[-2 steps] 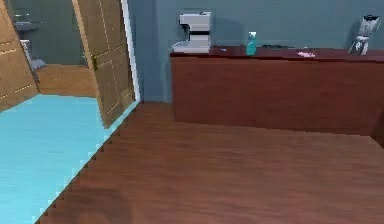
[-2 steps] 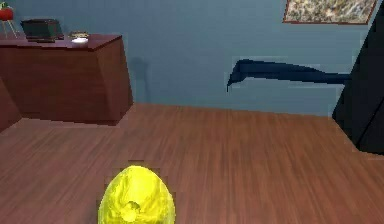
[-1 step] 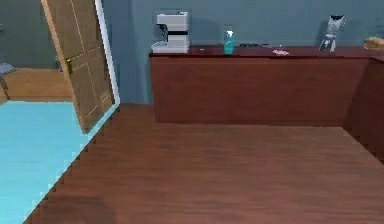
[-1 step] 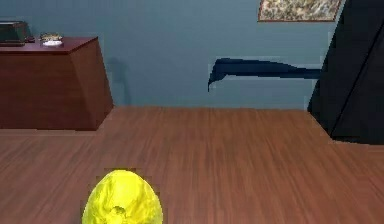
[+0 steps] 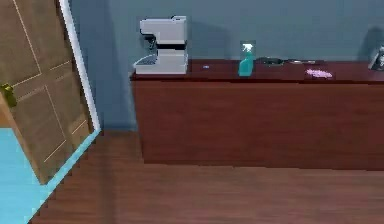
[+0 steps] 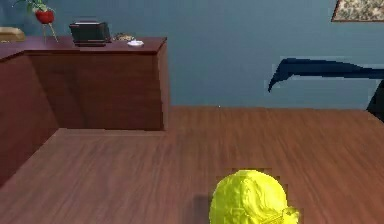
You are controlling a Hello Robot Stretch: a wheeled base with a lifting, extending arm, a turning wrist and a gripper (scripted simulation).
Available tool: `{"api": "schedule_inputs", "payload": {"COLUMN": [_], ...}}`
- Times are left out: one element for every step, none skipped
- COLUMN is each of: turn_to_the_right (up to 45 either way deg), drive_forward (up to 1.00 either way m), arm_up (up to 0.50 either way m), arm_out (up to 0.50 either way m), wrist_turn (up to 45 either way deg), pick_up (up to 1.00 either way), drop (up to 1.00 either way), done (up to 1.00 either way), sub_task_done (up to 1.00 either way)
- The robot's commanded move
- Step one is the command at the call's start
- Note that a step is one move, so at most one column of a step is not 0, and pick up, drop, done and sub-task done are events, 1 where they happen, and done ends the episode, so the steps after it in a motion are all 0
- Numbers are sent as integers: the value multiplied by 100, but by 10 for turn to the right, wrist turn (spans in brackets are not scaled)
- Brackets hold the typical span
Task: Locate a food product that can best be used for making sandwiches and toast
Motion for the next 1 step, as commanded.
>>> {"api": "schedule_inputs", "payload": {"turn_to_the_right": [450], "drive_forward": [0], "arm_up": [0], "arm_out": [0], "wrist_turn": [0], "pick_up": [0], "drop": [0], "done": [0], "sub_task_done": [0]}}
